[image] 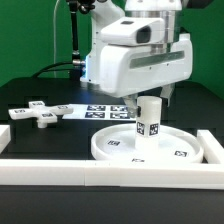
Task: Assemble round table
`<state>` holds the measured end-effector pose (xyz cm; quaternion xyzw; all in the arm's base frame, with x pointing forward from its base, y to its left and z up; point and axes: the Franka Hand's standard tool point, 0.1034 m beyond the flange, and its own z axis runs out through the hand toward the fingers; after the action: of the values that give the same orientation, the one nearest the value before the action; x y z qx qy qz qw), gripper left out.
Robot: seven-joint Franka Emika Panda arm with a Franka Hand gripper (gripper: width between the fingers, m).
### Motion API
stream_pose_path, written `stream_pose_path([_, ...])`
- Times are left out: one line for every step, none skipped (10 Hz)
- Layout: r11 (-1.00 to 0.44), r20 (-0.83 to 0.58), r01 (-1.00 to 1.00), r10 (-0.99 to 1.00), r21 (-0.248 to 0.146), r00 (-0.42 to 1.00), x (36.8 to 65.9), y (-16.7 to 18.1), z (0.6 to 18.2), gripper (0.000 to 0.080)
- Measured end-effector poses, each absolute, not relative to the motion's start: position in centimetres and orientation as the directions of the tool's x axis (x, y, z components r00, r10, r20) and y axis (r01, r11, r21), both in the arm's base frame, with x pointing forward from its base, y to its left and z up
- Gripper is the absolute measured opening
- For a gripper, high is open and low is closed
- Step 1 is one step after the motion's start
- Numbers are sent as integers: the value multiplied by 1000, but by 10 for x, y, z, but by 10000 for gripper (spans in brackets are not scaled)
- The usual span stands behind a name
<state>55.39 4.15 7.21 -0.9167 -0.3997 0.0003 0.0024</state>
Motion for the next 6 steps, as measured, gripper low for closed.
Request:
stream_pose_path([-612,-19,791,790,14,612,555,44,73,649])
stream_pose_path([-563,-25,826,826,16,563,555,43,73,649])
stream_pose_path([-531,-28,847,847,17,532,555,40,73,649])
stream_pose_path([-482,-31,876,876,16,482,555,39,72,649])
stream_pose_path([-401,-39,916,915,16,402,555,37,72,649])
stream_pose_path([-267,-47,964,963,10,267,555,34,70,649])
